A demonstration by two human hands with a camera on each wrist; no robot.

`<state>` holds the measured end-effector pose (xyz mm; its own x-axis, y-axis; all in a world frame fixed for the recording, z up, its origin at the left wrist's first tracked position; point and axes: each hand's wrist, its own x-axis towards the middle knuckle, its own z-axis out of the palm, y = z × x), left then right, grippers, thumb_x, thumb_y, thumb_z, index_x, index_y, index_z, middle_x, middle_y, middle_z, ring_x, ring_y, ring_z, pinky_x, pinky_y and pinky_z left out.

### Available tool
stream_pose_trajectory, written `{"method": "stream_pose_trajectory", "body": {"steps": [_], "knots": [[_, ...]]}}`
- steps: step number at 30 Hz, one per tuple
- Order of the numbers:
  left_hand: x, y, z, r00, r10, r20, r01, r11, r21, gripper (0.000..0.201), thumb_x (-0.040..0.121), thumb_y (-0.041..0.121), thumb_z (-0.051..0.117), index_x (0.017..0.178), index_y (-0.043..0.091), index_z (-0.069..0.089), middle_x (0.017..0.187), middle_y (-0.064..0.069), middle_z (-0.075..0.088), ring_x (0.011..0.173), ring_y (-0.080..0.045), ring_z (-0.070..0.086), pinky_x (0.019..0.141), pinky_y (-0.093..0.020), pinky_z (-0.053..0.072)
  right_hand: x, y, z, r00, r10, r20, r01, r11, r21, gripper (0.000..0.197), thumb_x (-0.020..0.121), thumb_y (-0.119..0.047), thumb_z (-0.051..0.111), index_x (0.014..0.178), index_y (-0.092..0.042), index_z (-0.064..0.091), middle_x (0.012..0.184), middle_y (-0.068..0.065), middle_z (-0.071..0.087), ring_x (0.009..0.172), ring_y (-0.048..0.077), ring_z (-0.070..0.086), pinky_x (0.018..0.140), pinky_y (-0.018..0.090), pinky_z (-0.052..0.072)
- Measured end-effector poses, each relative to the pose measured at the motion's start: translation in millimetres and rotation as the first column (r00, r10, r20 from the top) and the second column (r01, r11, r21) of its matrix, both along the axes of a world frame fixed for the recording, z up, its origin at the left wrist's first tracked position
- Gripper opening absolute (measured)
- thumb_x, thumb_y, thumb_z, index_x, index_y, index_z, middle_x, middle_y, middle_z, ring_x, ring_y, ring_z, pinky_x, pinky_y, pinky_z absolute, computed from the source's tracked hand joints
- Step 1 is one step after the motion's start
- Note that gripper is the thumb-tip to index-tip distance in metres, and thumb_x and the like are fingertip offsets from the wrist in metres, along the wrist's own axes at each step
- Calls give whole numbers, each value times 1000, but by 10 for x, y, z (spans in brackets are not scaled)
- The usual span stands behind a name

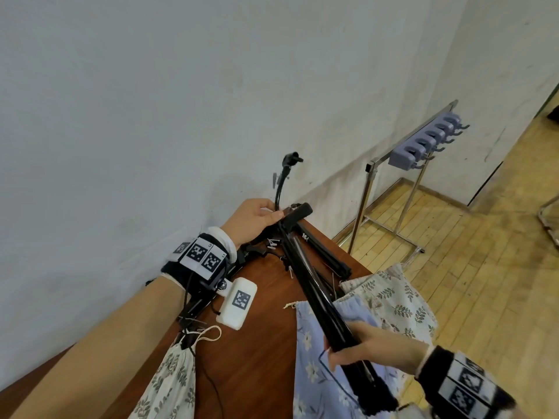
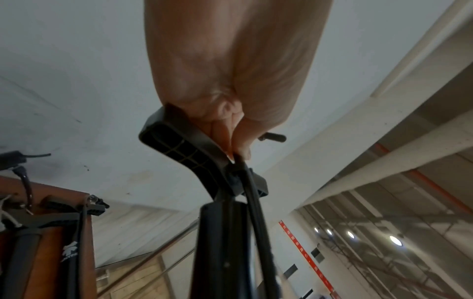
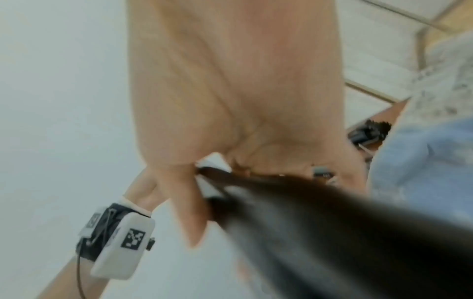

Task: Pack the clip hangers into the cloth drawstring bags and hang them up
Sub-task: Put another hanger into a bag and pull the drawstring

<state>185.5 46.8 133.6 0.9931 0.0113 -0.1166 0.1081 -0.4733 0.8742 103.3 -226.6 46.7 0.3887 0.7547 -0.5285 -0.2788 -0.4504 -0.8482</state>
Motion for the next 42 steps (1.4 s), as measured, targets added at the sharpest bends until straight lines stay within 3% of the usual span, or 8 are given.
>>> {"method": "stream_pose_trajectory", "body": {"steps": [7, 10, 14, 18, 23, 29, 35, 42], "knots": [[-8, -61, -72, 970, -115, 215, 33, 936, 350, 47, 91, 23, 61, 132, 39, 42, 120, 2, 53, 79, -16, 62, 83, -26, 50, 69, 294, -152, 934, -289, 212, 294, 956, 7, 26, 83, -1, 69, 99, -14, 53, 76, 7, 55, 63, 17, 59, 65, 26, 54], [77, 108, -153, 950, -226, 218, 102, 878, 467, 25, 97, 27, 51, 115, 36, 66, 149, 7, 30, 120, -19, 49, 107, -34, 37, 104, 345, -163, 883, -391, 261, 383, 920, 83, 24, 78, 4, 71, 92, -1, 52, 67, 8, 48, 51, 20, 53, 54, 28, 51], [130, 288, -112, 981, -190, -50, 194, 973, 121, 47, 96, 56, 36, 126, 31, 61, 156, 4, 28, 145, -14, 20, 112, -18, 18, 119, 334, -200, 860, -420, 291, 399, 908, 128, 22, 77, 4, 72, 89, 2, 54, 69, 6, 48, 53, 14, 53, 55, 24, 51], [12, 331, -138, 976, -179, -127, 168, 982, -89, 67, 89, 71, 23, 129, 29, 56, 146, 2, 45, 138, -14, 34, 118, -40, 12, 117, 328, -287, 871, -416, 262, 386, 909, 161, 24, 79, 0, 74, 86, 2, 52, 74, 13, 49, 61, 15, 54, 64, 23, 51], [-191, 14, -378, 972, -209, -105, 103, 785, -611, 100, 55, 87, 56, 126, 17, 56, 130, -2, 60, 125, -19, 52, 110, -36, 34, 228, 399, -367, 875, -397, 277, 389, 917, 85, 31, 80, -12, 77, 80, -8, 46, 67, -1, 47, 56, 6, 49, 61, 13, 45], [-208, -491, -526, 969, -159, -189, -40, 654, -756, 108, 55, 85, 21, 129, 10, 46, 100, -2, 63, 91, -17, 59, 88, -37, 46, 417, 524, -365, 929, -331, 167, 330, 943, 35, 27, 82, -20, 76, 80, -16, 50, 72, -6, 56, 66, 2, 58, 77, 25, 48], [-141, -694, -546, 979, -76, -191, 25, 966, -259, 37, 81, 36, 73, 114, 20, 63, 115, 2, 66, 108, -14, 60, 95, -46, 51, 653, 686, -59, 878, -428, 213, 394, 900, 186, 55, 83, -17, 75, 131, -15, 48, 112, 2, 65, 93, 16, 68, 80, 30, 55], [-32, -776, -673, 979, 69, -193, -130, 938, -321, 41, 78, 47, 73, 107, 19, 67, 109, -7, 69, 87, -20, 65, 51, -26, 53, 832, 737, -13, 751, -632, 191, 566, 765, 307, 72, 81, 6, 70, 133, -20, 28, 116, -9, 54, 80, 4, 63, 64, 11, 51]]}}
